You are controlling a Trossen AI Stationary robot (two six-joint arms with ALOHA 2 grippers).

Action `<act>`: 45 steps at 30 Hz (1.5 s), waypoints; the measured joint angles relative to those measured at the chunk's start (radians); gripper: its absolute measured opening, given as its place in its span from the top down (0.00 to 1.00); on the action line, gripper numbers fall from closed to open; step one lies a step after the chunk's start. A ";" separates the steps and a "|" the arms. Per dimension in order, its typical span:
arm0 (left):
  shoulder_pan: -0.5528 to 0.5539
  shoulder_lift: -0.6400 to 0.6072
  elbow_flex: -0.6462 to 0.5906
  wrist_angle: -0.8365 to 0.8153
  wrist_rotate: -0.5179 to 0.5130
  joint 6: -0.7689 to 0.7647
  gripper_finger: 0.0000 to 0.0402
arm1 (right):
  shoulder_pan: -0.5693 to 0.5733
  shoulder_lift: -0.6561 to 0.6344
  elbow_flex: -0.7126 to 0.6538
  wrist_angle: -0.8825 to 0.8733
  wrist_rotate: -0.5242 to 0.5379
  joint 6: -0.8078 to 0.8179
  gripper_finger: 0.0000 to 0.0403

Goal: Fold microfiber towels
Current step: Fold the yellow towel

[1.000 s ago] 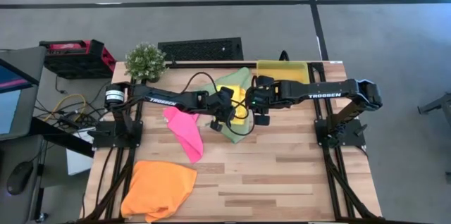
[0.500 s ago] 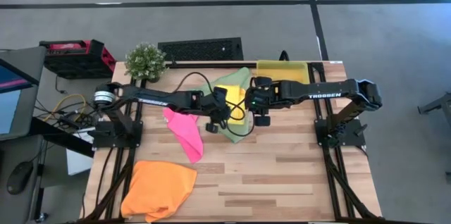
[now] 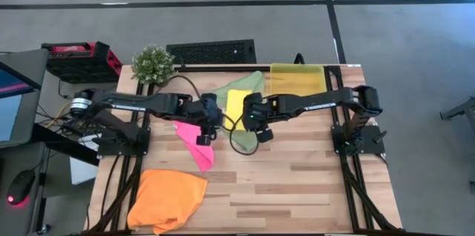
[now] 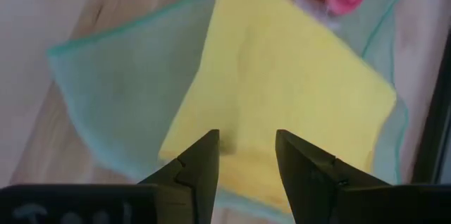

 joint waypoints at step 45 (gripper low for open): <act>-0.045 -0.045 0.000 -0.061 -0.093 -0.028 0.62 | 0.000 0.146 0.000 0.038 -0.047 0.090 0.77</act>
